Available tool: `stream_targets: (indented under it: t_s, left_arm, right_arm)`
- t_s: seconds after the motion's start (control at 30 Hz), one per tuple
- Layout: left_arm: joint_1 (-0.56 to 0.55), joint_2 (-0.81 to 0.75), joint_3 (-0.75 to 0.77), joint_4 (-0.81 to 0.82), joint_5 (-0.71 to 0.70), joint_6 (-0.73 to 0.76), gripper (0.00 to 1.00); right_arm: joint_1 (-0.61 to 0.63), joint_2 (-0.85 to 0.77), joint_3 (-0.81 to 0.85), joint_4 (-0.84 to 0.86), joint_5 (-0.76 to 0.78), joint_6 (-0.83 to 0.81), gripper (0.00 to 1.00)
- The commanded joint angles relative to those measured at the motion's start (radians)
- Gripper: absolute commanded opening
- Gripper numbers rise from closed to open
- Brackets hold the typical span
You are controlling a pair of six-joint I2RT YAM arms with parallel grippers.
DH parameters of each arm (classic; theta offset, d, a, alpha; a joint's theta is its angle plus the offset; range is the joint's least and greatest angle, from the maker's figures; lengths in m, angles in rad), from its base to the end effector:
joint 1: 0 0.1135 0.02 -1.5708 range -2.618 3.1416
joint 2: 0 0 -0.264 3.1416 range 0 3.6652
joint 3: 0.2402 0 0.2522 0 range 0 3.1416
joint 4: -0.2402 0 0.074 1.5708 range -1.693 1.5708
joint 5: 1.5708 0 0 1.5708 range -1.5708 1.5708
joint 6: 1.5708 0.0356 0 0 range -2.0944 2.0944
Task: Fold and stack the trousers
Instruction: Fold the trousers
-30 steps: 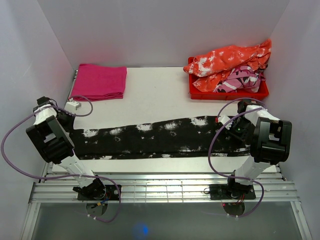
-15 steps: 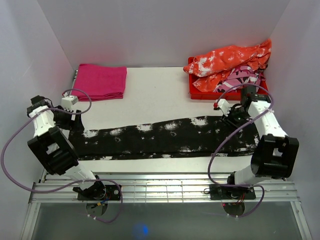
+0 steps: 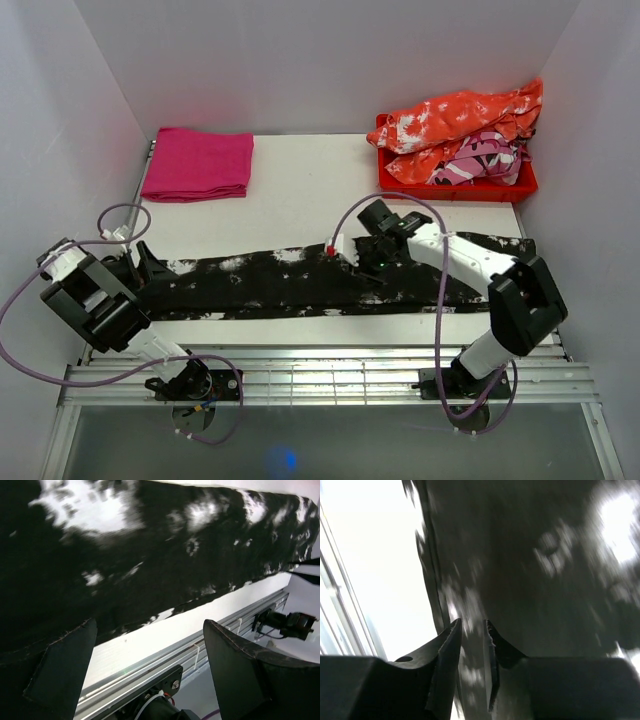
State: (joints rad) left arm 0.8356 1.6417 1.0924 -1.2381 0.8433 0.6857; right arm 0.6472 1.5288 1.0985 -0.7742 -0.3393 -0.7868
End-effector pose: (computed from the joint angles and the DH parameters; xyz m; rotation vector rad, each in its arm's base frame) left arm 0.1927 0.1735 0.2047 -0.3116 2.5070 -1.0090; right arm 0.2283 0.1874 0.2292 -1.8543 1.9957 0.4301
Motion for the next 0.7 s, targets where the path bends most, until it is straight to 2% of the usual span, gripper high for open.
stream_targets:
  t_s: [0.0, 0.17, 0.4, 0.53, 0.67]
  left_arm:
    - [0.033, 0.006, 0.017, 0.000, -0.041, -0.048, 0.98]
    - [0.022, -0.005, -0.071, 0.192, -0.110, -0.116, 0.98]
    - [-0.039, 0.142, -0.079, 0.425, -0.112, -0.253, 0.98]
    - [-0.082, 0.191, -0.013, 0.474, -0.118, -0.314, 0.98]
    - [-0.084, 0.158, 0.038, 0.456, -0.078, -0.338, 0.98]
  right_arm:
    - [0.087, 0.069, 0.003, 0.150, 0.040, 0.132, 0.29]
    - [0.126, 0.197, 0.004, 0.219, 0.072, 0.176, 0.29]
    - [0.123, 0.361, 0.041, 0.291, 0.172, 0.212, 0.25]
    - [0.092, 0.406, 0.080, 0.294, 0.201, 0.236, 0.24]
    - [0.083, 0.372, 0.107, 0.280, 0.183, 0.261, 0.24]
